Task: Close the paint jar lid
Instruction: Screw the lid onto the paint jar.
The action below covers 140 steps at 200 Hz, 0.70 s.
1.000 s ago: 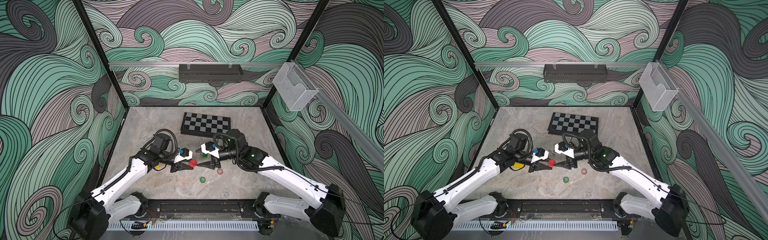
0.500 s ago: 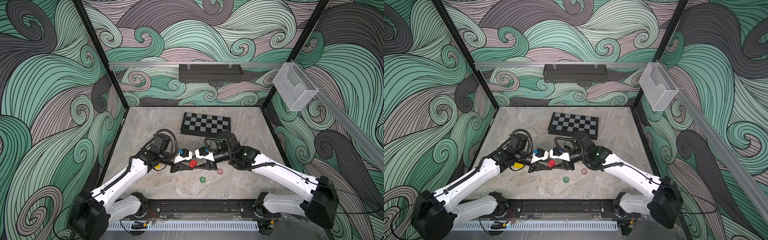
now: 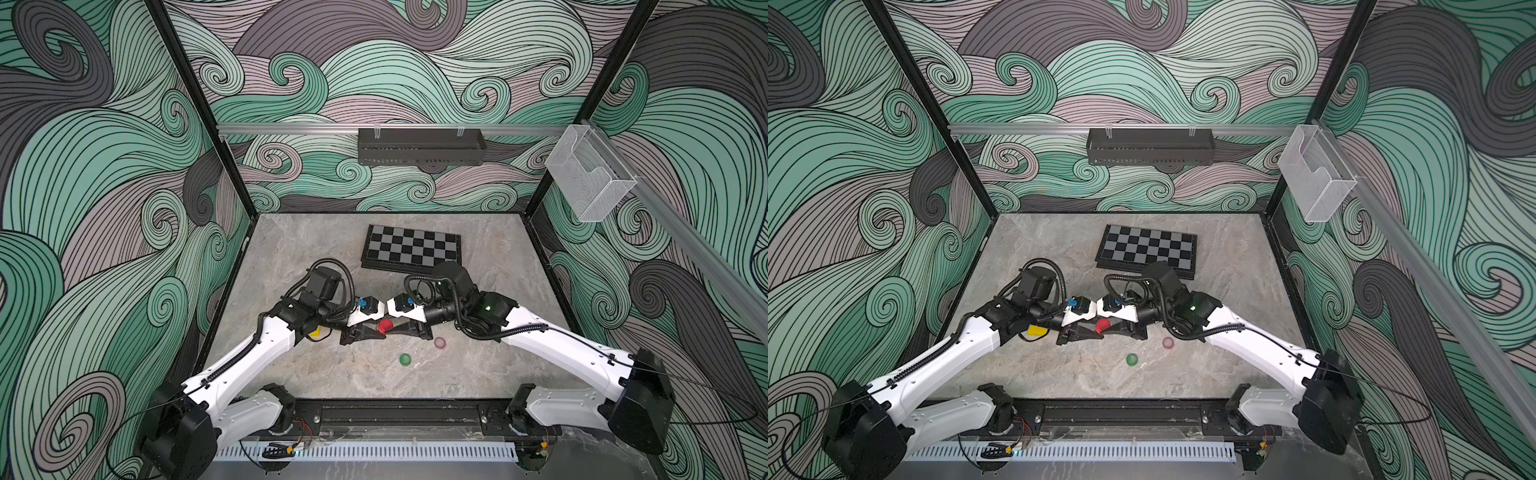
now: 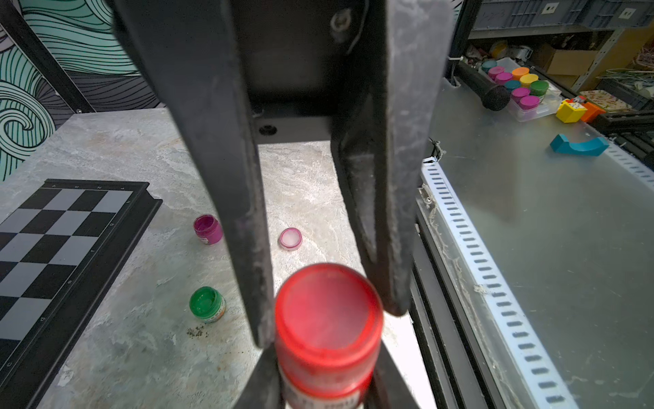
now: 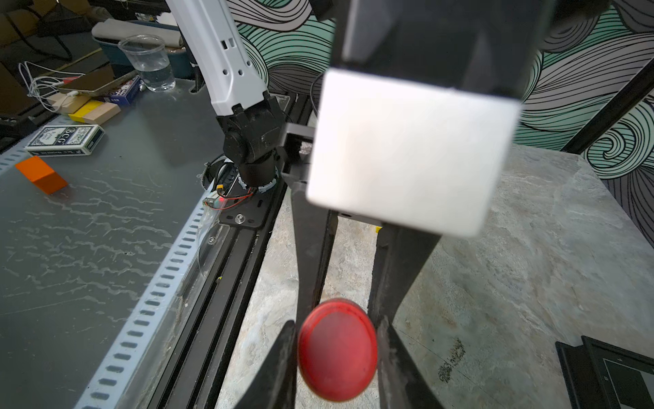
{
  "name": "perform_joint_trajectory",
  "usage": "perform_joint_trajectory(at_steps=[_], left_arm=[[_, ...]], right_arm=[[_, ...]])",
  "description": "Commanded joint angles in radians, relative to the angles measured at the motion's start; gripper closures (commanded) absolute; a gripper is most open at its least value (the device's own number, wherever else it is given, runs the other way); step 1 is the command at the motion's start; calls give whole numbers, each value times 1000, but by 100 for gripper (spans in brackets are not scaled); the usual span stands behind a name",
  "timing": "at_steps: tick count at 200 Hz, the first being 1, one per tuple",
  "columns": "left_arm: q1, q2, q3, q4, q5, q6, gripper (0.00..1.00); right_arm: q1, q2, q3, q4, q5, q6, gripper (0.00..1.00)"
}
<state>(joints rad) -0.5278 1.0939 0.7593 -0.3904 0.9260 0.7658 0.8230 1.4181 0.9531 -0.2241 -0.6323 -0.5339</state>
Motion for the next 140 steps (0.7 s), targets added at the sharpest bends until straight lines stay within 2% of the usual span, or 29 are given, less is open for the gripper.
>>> perform_joint_trajectory(at_steps=[1,56,140], left_arm=[[-3,-18,36,52,11,2,74],[-4,-38,11,126,-46,-34,74],[-3,-71,-18,202,-134,-74,74]], right_arm=[[15,44,22,34,63,11,79],[33,62,12,169,223,215,88],[106,95,-8,262,513,550,90]])
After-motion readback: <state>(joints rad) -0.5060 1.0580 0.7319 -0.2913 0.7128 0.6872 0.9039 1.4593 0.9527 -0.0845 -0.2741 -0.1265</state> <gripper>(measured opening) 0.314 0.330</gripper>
